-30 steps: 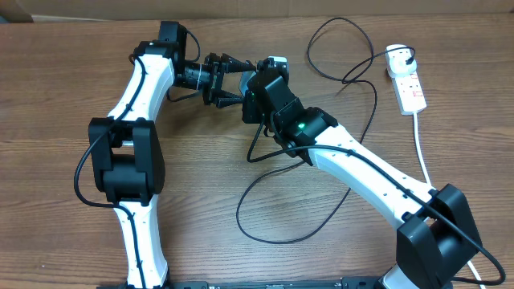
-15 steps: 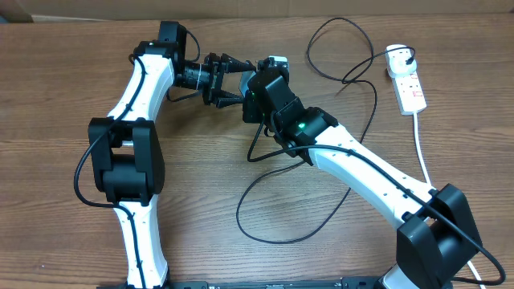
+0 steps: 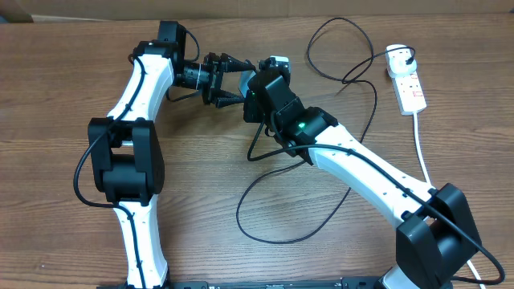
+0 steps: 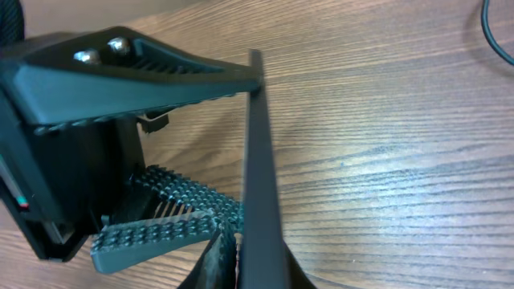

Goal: Plug charger to phone and switch on socket

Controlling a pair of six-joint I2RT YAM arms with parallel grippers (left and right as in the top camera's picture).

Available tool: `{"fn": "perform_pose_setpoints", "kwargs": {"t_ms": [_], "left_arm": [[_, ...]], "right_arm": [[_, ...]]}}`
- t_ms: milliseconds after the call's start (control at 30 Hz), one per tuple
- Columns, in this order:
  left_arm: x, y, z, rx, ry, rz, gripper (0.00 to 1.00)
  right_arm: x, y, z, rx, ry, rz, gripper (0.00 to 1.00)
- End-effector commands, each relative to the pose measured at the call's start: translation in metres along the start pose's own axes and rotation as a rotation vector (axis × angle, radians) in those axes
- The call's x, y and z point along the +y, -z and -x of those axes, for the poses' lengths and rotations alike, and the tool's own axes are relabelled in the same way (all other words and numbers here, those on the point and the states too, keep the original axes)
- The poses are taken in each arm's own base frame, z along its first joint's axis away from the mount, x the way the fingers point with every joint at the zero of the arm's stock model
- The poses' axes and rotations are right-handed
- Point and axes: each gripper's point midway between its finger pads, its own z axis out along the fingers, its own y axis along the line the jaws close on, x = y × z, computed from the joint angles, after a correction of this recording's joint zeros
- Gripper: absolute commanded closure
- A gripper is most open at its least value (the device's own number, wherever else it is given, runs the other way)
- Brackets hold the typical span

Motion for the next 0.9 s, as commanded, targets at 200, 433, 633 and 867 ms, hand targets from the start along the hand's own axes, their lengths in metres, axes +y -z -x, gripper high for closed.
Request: {"fn": "perform_pose_setpoints", "kwargs": {"t_ms": [200, 433, 633, 867], "left_arm": [[-0.011, -0.002, -0.007, 0.025, -0.030, -0.019, 0.34], [-0.014, -0.002, -0.005, 0.017, -0.057, -0.025, 0.16], [-0.012, -0.002, 0.003, -0.022, -0.076, -0.005, 0.00], [-0.009, -0.001, 0.019, -0.103, -0.126, 0.033, 0.00]], "right_arm": [[0.005, -0.001, 0.001, -0.003, 0.020, 0.018, 0.96], [0.005, -0.001, 0.002, -0.008, 0.019, 0.016, 0.96], [0.005, -0.001, 0.002, -0.008, 0.020, 0.016, 0.96], [-0.002, 0.004, 0.006, -0.023, 0.026, -0.016, 0.96]]}}
